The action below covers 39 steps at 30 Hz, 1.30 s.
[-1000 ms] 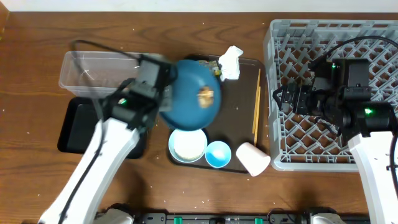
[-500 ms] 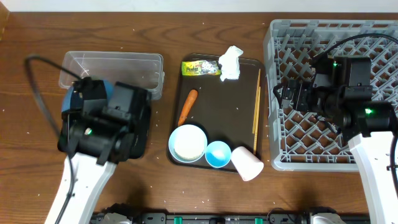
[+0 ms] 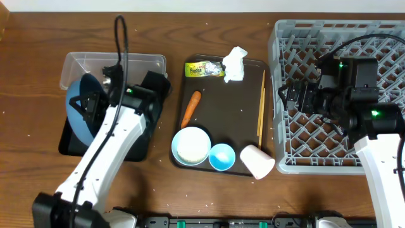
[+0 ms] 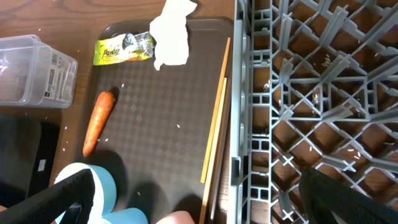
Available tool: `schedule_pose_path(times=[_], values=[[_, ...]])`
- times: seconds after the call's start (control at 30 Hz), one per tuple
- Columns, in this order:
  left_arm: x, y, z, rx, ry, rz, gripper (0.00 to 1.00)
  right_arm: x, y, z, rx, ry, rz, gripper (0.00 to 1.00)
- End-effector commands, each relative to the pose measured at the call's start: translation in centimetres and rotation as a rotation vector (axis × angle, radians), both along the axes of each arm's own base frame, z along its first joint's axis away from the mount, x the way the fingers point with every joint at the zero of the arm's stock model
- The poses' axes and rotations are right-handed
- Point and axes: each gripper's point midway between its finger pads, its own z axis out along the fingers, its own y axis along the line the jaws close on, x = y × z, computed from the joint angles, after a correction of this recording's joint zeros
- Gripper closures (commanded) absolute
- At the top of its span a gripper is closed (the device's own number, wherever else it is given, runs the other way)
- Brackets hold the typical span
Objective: Sort waste into correct bins and load items into the dishwasher rack
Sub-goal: 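Lift the blue plate and tip the brown food onto the black tray, then bring the plate toward the right gripper and grasp its rim with it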
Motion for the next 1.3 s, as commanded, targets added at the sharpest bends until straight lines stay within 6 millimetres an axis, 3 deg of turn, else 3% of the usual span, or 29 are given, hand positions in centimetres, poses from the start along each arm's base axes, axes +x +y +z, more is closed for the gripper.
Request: schedule_pose_path(times=[0.0, 0.17, 0.27, 0.4, 0.5, 0.6, 0.7, 0.8, 1.17, 1.27], values=[[0.2, 0.0, 3.1, 0.174, -0.042, -0.015, 0.94, 0.3, -0.2, 0.8, 0.005, -0.019, -0.015, 0.01], [0.1, 0.1, 2.4, 0.119, -0.054, -0.010, 0.94, 0.2, -0.2, 0.7, 0.005, -0.012, -0.015, 0.01], [-0.1, 0.0, 0.3, -0.005, -0.037, 0.003, 0.94, 0.1, -0.2, 0.7, 0.004, -0.011, -0.015, 0.01], [-1.0, -1.5, -3.6, -0.412, -0.168, 0.071, 0.94, 0.1, -0.1, 0.7, 0.010, -0.010, -0.011, 0.01], [-0.5, -4.7, -4.6, -0.765, -0.267, 0.050, 0.94, 0.2, 1.2, 1.3, 0.072, -0.027, 0.038, 0.01], [0.8, -9.2, -3.6, -1.057, -0.299, -0.118, 0.94, 0.0, 3.0, 2.3, 0.158, -0.048, 0.109, 0.01], [1.5, -14.3, -0.8, -1.329, -0.334, -0.338, 0.94, -0.2, 5.0, 3.6, 0.244, -0.081, 0.197, 0.01], [1.2, -17.9, 1.5, -1.480, -0.344, -0.487, 0.94, -0.6, 7.3, 4.7, 0.270, -0.140, 0.327, 0.05], [-1.0, -23.5, 2.6, -1.579, -0.231, -0.666, 0.94, -2.6, 13.5, 6.1, 0.271, -0.219, 0.548, 0.18], [-1.1, -24.4, 2.9, -1.589, -0.226, -0.700, 0.94, -2.9, 13.8, 5.7, 0.248, -0.211, 0.555, 0.55]])
